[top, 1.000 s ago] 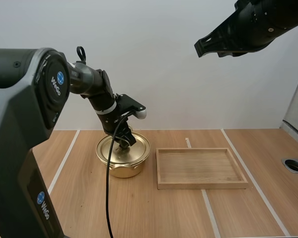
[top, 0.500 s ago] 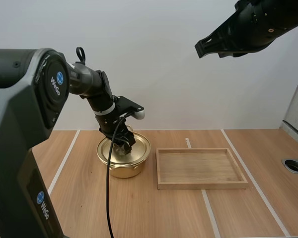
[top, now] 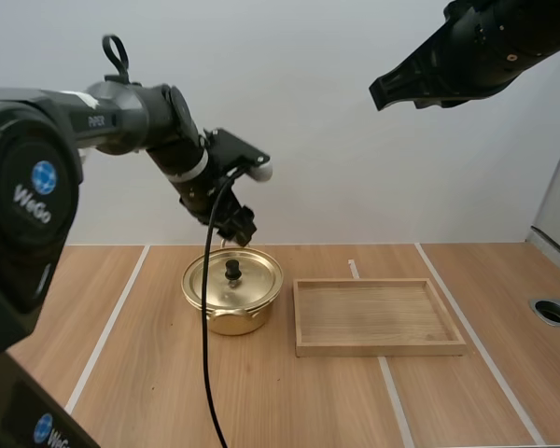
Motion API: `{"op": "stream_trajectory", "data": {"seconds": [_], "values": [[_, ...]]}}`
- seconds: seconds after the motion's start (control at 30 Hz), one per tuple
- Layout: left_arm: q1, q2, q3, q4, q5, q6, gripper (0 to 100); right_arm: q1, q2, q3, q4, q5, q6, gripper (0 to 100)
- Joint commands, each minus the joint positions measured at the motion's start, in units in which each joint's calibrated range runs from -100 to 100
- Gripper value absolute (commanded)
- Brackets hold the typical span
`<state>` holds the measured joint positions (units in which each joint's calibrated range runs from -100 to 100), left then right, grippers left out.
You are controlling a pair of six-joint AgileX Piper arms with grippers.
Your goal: Open the pot, put the pineapple inside, and close it
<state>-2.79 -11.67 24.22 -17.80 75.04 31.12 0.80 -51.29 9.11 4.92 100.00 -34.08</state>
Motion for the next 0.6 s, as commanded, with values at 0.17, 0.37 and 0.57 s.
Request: {"op": "stream_trajectory", "data": {"seconds": [0.17,0.37,0.57], "values": [[1.62,-20.84,-0.71,-13.38,-8.83,-1.23,100,-0.19,-0.73,0.13,-0.54,-5.07,-0.88,0],[1.62,-34.52,-0.71,-16.39,-11.07,-1.73,100,-0.19,-0.73,0.13,5.55,-6.68,-0.88,0],[1.62,-48.95,-0.51,-16.65,-17.97,-7.43,100,-0.19,-0.73,0.0,6.3,-10.01,2.11,0]]}}
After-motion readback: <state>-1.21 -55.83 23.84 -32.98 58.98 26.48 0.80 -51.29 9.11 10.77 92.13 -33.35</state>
